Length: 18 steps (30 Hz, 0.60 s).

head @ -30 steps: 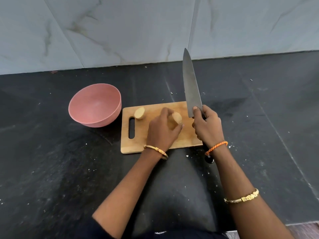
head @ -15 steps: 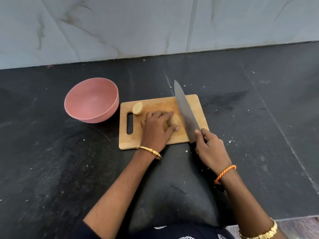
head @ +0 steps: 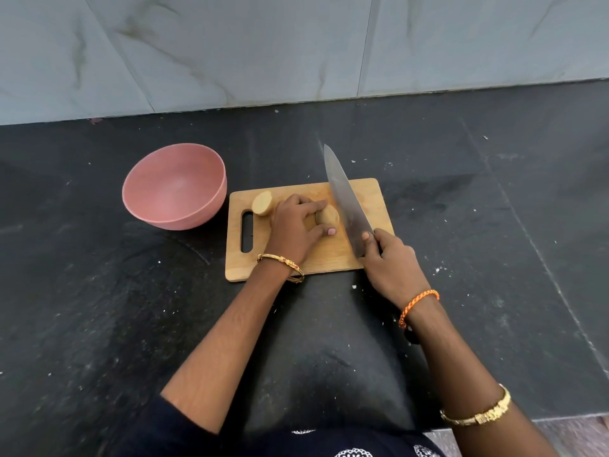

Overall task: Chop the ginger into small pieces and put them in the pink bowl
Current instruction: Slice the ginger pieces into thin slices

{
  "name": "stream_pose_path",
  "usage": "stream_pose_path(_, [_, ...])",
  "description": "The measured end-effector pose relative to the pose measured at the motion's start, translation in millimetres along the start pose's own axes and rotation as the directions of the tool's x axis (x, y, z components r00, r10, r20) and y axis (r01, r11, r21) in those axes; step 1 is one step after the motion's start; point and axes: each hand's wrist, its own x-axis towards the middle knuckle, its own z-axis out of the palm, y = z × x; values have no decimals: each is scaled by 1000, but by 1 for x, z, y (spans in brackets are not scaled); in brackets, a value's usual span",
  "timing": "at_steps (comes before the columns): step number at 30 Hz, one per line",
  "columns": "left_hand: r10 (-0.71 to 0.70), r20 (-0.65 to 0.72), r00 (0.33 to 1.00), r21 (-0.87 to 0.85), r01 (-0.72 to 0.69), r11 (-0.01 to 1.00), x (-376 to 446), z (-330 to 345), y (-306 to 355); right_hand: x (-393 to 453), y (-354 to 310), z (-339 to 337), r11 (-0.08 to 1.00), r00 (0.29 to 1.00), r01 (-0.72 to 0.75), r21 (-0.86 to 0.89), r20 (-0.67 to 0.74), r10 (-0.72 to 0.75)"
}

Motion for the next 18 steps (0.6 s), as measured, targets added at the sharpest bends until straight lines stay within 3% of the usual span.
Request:
stream_pose_path(11, [-16,-24,1000,-60,14,998,2,1,0,5,-18,-3,989,995,-18,-150,92,32])
stream_pose_path(18, [12,-43,999,-51,-14,999,1,1,0,1,-22,4,967,998,-14,-256,54,29])
